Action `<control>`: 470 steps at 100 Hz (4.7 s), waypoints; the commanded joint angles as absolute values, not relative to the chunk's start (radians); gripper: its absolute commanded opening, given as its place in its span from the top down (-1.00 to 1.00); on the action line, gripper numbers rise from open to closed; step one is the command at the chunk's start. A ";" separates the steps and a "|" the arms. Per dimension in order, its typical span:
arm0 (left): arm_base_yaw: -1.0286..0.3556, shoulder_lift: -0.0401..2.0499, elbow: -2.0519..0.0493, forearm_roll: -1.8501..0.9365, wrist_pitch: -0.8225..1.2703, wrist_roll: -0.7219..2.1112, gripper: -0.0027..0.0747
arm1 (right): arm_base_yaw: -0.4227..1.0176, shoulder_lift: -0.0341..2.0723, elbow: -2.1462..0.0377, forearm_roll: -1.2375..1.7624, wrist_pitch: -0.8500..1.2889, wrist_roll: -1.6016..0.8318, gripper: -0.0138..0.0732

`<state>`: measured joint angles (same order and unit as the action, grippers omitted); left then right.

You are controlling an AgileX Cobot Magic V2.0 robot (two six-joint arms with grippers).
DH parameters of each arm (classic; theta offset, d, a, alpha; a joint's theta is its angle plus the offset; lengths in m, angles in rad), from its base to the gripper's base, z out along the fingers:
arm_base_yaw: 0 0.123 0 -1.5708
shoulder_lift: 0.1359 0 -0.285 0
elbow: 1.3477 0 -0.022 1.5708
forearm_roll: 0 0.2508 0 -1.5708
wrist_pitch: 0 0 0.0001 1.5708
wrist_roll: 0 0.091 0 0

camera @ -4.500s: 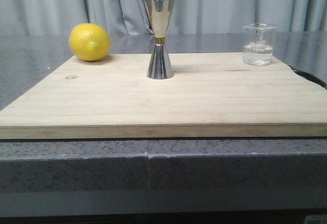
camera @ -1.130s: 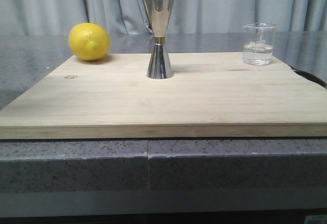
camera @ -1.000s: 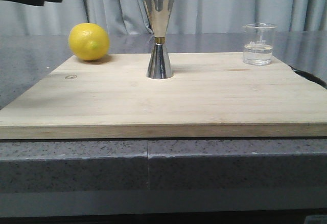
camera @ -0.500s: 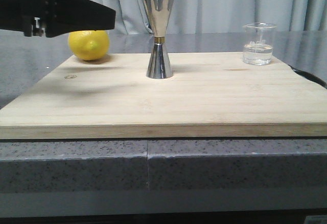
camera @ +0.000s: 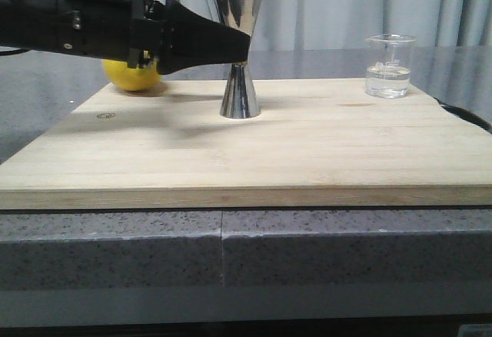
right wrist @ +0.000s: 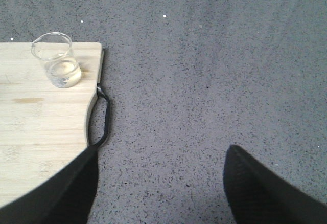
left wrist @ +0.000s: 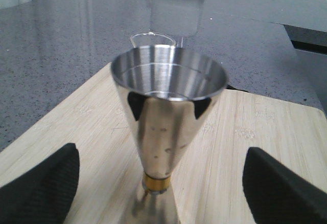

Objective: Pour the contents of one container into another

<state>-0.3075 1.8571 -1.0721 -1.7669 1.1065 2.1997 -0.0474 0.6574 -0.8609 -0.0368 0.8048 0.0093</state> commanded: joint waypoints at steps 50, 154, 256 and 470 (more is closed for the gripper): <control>-0.342 1.876 -1.155 -1.852 1.166 2.202 -0.30 | -0.046 0.664 -0.897 -0.044 0.731 0.000 -0.40; -0.389 1.876 -1.191 -1.852 1.139 2.202 0.25 | -0.046 0.664 -0.897 -0.046 0.728 0.000 -0.40; -0.387 1.876 -1.259 -1.852 1.277 2.152 0.26 | -0.046 0.664 -0.897 -0.046 0.732 0.000 -0.40; -0.387 1.845 -1.281 -1.852 1.270 2.122 0.26 | 0.344 1.113 -0.464 0.333 -0.554 -0.220 -0.41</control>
<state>-0.3817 1.9054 -1.2497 -1.7623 1.1615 2.1307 0.3410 1.0637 -0.4436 0.3349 -0.3889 -0.2556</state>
